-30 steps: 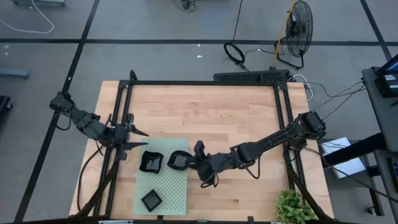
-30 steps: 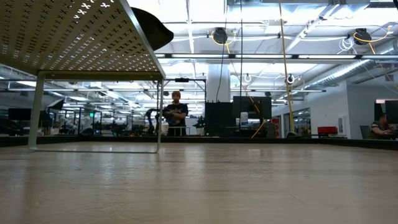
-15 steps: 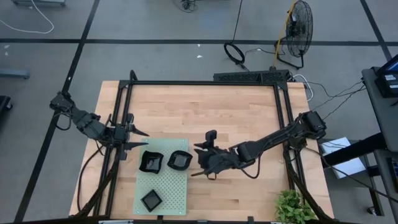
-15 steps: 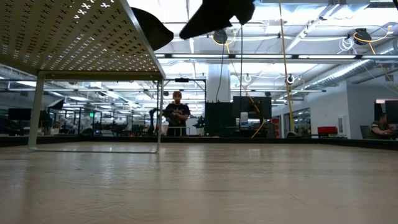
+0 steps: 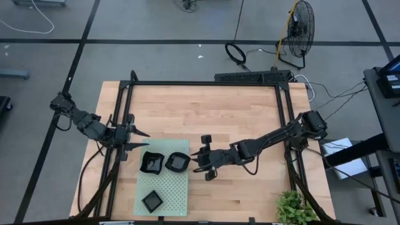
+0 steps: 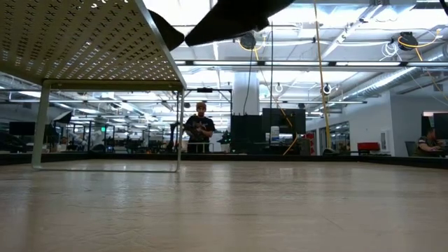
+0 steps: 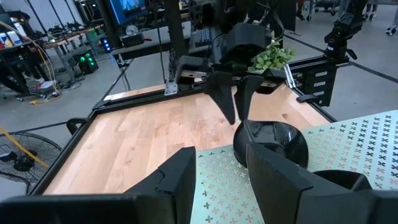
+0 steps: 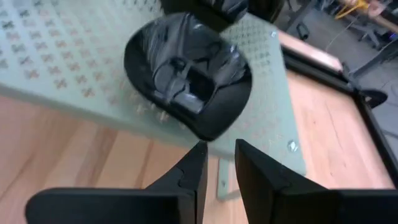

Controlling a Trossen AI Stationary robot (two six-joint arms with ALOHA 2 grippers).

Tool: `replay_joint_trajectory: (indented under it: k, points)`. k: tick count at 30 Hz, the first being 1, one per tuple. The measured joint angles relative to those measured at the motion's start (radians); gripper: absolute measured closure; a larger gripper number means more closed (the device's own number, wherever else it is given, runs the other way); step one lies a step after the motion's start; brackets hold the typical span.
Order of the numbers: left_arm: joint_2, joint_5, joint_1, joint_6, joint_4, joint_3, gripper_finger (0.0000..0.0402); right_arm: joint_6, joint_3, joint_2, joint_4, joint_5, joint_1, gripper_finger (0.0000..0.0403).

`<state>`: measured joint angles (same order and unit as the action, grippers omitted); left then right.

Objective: Pick & Place Mini shaped plates
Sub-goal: Stack the leaf shaped plate on top of the other leaf shaped plates on the shelf, then return to Home Position

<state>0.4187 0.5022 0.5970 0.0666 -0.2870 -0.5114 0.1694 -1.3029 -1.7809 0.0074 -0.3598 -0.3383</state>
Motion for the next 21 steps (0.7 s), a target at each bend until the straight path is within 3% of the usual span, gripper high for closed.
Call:
replay_joint_trajectory:
  k: [11, 17, 21]
  points:
    - [0.0, 0.0, 0.0, 0.0, 0.0, 0.0, 0.0254, 0.033, 0.003, 0.003, 0.054, 0.071, -0.003, 0.0336]
    - [0.0, 0.0, 0.0, 0.0, 0.0, 0.0, 0.0254, -0.043, 0.027, 0.167, -0.135, 0.076, -0.023, 0.0346]
    - [0.0, 0.0, 0.0, 0.0, 0.0, 0.0, 0.0254, -0.051, 0.214, 0.317, -0.024, 0.077, -0.028, 0.0364]
